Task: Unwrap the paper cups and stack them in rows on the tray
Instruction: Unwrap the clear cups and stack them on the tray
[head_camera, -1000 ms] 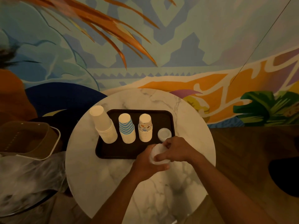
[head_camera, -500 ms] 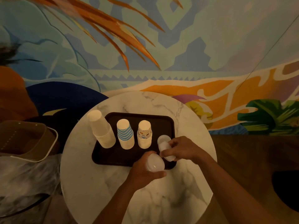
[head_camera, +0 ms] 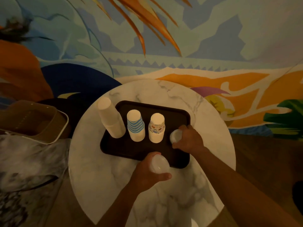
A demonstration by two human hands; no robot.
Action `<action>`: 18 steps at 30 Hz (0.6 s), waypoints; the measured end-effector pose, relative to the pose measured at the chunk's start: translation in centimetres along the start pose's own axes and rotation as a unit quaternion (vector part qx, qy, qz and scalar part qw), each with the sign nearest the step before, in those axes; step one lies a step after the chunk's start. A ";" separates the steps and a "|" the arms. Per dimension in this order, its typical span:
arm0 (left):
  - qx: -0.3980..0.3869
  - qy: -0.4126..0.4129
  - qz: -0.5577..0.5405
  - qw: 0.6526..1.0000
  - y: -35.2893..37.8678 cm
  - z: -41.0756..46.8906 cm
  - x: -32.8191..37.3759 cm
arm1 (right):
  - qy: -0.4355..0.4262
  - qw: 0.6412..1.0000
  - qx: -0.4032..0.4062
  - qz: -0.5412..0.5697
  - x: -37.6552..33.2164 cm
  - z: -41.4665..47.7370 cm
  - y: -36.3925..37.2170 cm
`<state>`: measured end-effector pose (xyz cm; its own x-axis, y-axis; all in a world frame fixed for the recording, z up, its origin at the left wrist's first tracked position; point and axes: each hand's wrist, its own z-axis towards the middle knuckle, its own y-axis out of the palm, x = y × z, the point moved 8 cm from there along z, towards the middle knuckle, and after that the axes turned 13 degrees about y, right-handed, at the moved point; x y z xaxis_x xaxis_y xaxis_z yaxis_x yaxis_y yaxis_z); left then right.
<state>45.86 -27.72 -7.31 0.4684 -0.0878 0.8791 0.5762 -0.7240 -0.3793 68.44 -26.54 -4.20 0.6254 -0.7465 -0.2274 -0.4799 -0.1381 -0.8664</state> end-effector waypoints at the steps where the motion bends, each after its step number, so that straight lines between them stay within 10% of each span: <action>1: 0.003 -0.002 -0.002 1.000 0.0 0.0 -0.2 | -0.001 1.000 0.003 -0.008 0.0 0.2 0.1; 18: 0.007 -0.003 -0.012 1.000 -0.3 -0.1 -0.6 | 0.006 0.998 0.009 -0.063 -0.8 0.9 1.2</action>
<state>45.35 -27.48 -7.73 0.4590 -0.0667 0.8859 0.5962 -0.7162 -0.3628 67.93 -25.55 -5.45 0.6733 -0.7310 -0.1109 -0.3859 -0.2195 -0.8960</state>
